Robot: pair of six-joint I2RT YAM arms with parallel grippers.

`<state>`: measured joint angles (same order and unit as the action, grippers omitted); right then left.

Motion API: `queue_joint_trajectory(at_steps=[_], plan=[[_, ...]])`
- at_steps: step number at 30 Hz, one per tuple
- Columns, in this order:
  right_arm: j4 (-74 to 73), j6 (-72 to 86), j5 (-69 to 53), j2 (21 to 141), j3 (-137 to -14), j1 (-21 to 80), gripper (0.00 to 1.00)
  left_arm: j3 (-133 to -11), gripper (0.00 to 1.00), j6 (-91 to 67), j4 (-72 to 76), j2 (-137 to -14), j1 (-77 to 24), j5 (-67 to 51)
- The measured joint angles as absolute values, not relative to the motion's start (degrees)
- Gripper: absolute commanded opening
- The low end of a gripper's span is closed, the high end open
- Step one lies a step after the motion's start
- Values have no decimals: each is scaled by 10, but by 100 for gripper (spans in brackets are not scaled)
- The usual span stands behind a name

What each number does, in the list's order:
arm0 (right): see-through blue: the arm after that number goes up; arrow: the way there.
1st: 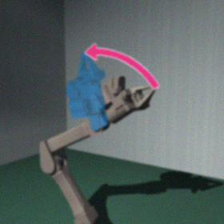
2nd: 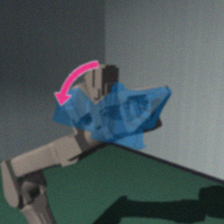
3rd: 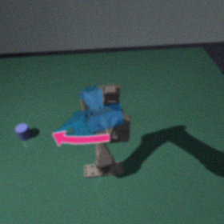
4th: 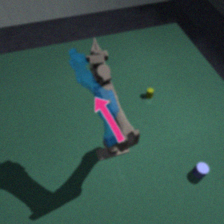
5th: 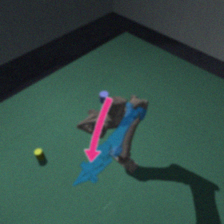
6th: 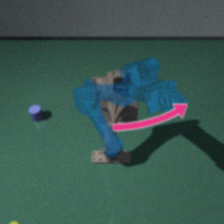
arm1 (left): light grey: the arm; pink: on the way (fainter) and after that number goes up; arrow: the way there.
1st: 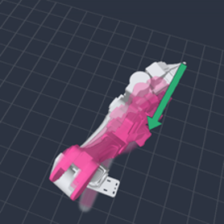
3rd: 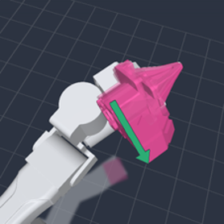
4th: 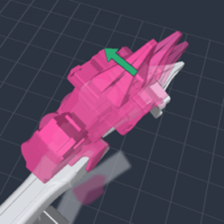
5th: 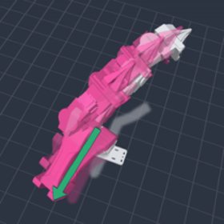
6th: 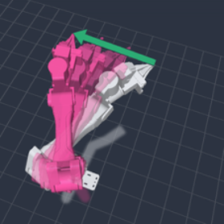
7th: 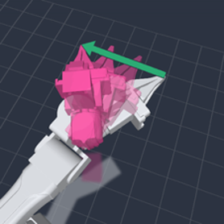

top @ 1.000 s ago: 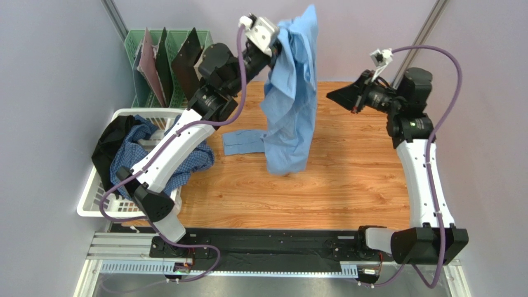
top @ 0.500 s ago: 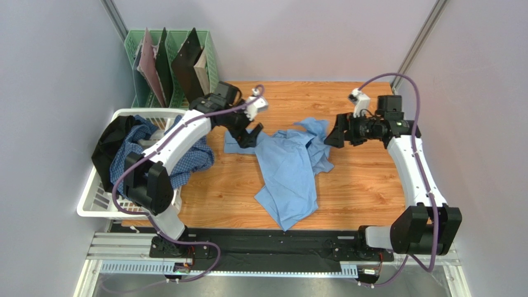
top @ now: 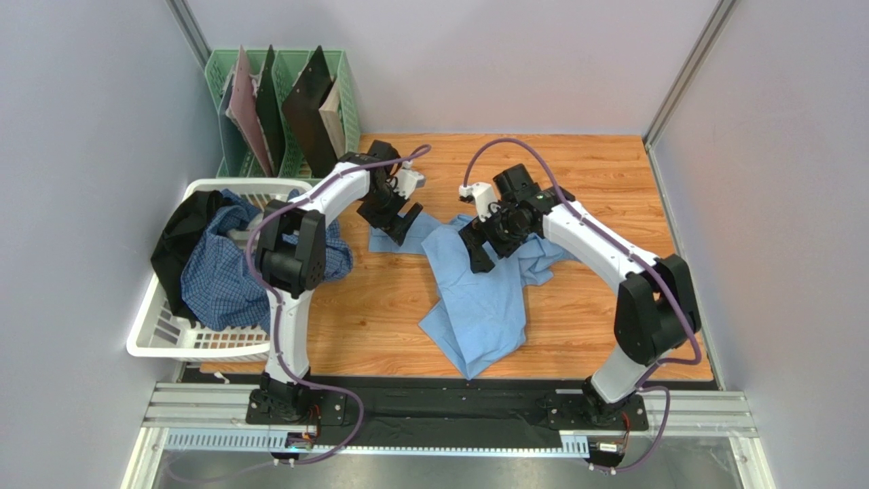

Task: Fold and stack the long sleeve shirts
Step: Flatten the shirt out

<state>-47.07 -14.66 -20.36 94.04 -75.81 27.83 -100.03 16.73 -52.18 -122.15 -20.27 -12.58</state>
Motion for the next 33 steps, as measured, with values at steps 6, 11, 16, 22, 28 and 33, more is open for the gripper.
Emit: queue_joint_trajectory(at_steps=[6, 11, 16, 22, 28, 33], plan=[[-432, -136, -165, 980, -719, 274, 30, -1035, 60, 129, -529, -1256, -202, -67], [-405, -146, -221, 966, -627, 272, 13, -1109, 0, 117, -566, -1315, -202, -56], [-383, -147, -327, 927, -547, 322, 9, -1309, 0, 123, -635, -1425, -202, -109], [-310, -87, -416, 851, -562, 368, 63, -1489, 28, 104, -600, -1467, -216, -232], [-313, -88, -425, 802, -684, 254, 69, -1401, 73, 48, -530, -1368, -232, -302], [-292, -60, -371, 871, -713, 228, 72, -1056, 85, -30, -389, -1127, -142, -372]])
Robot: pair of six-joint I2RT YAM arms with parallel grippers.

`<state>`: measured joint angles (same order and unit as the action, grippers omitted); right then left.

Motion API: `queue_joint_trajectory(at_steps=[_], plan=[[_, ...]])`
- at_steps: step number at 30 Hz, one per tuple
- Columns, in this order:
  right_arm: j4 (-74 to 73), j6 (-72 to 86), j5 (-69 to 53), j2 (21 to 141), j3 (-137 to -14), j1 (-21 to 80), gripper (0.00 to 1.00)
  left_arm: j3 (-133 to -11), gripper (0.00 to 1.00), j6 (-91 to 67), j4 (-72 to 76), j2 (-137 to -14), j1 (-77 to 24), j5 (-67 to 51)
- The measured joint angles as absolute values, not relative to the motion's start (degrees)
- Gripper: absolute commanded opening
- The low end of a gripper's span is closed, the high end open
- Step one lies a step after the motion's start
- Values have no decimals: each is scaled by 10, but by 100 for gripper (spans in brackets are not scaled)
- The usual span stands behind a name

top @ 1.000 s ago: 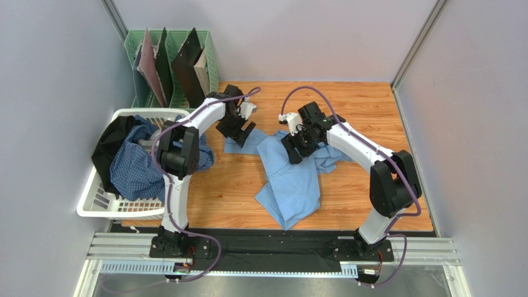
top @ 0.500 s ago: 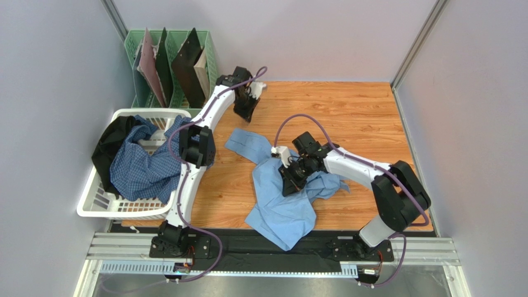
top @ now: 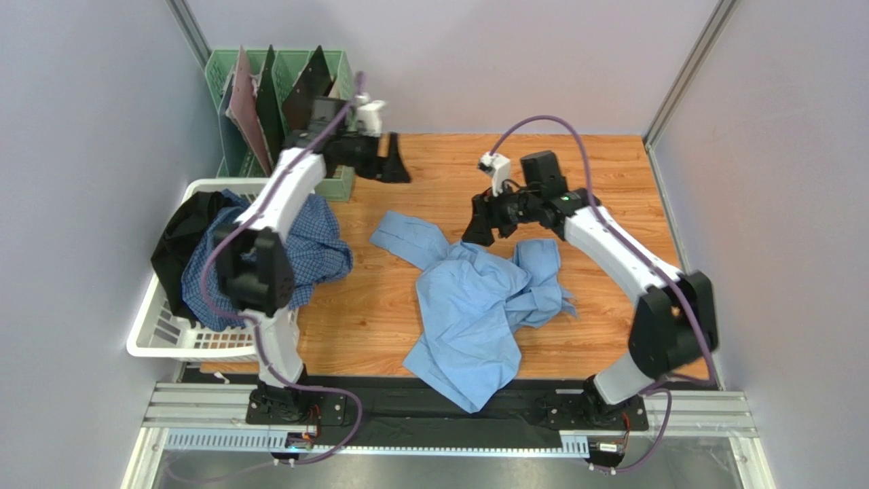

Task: Fold and stack the long sleeve shirts
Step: Flatten the shirt out

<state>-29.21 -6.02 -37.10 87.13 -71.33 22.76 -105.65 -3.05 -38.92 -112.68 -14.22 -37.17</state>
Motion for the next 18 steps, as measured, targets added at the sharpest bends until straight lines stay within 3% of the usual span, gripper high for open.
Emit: queue_joint_trajectory(at_steps=[3, 6, 7, 18], plan=[[-292, -46, -340, 981, -763, 239, 82, -978, 85, -32, -366, -1024, -76, -379], [-299, -36, -300, 1089, -834, 253, 87, -964, 86, -17, -360, -965, -70, -385], [-300, -36, -286, 1115, -853, 260, 96, -954, 86, -10, -356, -946, -76, -389], [-327, -72, -117, 1284, -1073, 387, 100, -808, 90, 18, -365, -830, -50, -395]])
